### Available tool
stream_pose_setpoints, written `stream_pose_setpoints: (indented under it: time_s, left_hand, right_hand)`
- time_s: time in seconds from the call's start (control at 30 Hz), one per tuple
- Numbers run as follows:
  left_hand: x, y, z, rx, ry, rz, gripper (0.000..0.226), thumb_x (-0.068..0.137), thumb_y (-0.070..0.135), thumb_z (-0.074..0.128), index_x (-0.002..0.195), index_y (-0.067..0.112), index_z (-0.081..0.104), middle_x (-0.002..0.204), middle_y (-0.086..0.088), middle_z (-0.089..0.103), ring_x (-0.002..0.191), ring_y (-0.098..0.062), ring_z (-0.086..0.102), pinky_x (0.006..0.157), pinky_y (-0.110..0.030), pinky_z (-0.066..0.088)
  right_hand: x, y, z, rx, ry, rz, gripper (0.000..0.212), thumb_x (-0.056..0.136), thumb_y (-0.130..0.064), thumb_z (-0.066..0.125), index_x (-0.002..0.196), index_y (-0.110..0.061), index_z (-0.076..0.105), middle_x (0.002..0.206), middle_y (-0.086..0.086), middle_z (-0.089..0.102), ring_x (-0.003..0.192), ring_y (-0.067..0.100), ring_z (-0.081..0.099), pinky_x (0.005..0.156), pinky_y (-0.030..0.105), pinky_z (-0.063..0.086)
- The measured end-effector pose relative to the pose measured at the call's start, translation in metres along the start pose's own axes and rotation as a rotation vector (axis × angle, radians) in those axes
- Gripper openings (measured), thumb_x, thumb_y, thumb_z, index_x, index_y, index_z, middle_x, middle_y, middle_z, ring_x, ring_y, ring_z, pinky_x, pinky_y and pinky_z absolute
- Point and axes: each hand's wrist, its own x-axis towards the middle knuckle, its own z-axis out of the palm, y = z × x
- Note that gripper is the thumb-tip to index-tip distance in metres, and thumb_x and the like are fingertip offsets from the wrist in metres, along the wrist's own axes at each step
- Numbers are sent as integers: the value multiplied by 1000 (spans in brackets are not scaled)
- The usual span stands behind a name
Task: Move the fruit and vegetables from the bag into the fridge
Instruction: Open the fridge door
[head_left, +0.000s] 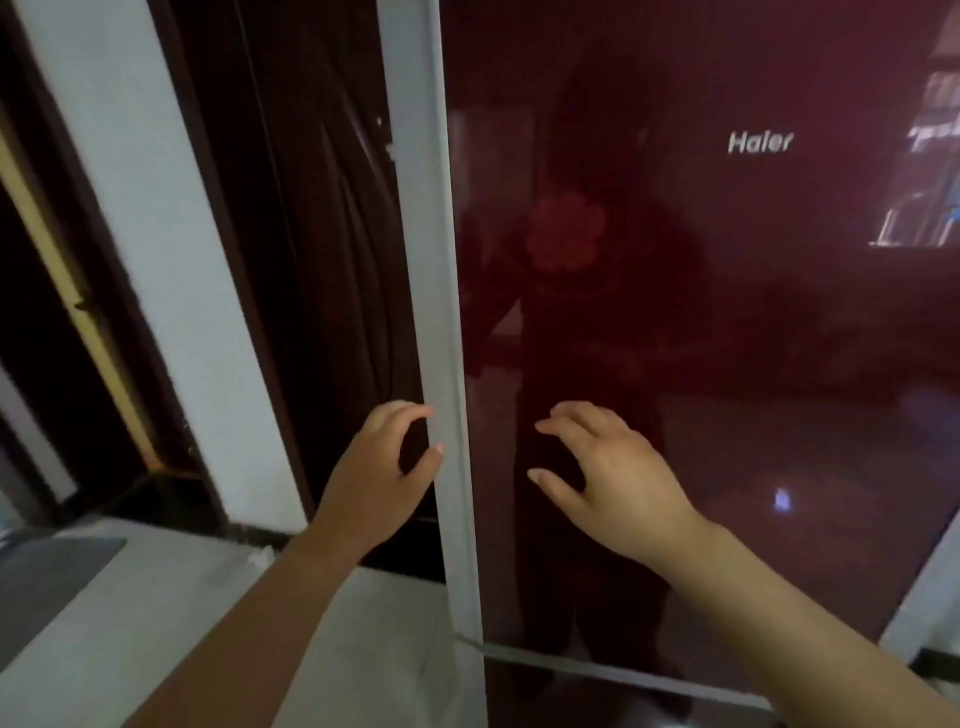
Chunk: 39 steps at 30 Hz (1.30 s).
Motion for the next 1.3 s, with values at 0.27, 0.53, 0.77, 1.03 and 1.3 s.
stream_pose_setpoints:
  time_s: [0.27, 0.53, 0.77, 1.03, 1.3]
  left_hand:
    - [50, -8, 3, -339, -19, -139, 79, 85, 41, 60, 147, 28, 12, 145, 4, 35, 127, -13, 42, 101, -37, 42]
    - [60, -14, 15, -500, -88, -145, 82, 74, 46, 68, 141, 25, 27, 129, 13, 48, 115, -3, 51, 101, -38, 46]
    - [63, -5, 29, -544, 25, -235, 75, 76, 34, 73, 137, 20, 30, 118, 11, 51, 104, -5, 54, 93, -27, 46]
    - [59, 1, 34, -565, 85, -330, 73, 74, 34, 75, 135, 26, 36, 113, 13, 55, 106, -9, 57, 93, -31, 47]
    - [39, 20, 20, -545, 91, -422, 76, 69, 35, 77, 133, 27, 37, 119, 3, 56, 106, -13, 58, 91, -34, 48]
  right_hand:
    - [51, -12, -9, -155, 214, -107, 50, 80, -43, 63, 121, -16, 56, 136, 7, 46, 129, 26, 41, 91, 44, 44]
    - [37, 16, -2, -288, 313, 21, 70, 74, -45, 70, 135, -23, 43, 153, 2, 23, 141, 24, 15, 110, 50, 24]
    - [35, 35, 8, -466, 284, 98, 104, 67, -52, 73, 149, -24, 14, 157, 8, -2, 143, 32, -4, 107, 59, 5]
    - [34, 47, 11, -468, 287, 63, 100, 71, -57, 66, 149, -25, 11, 158, 6, -1, 144, 28, -5, 109, 56, 4]
    - [18, 61, 3, -409, 266, -71, 99, 72, -56, 66, 149, -26, 12, 157, 2, 0, 144, 24, -5, 115, 51, 4]
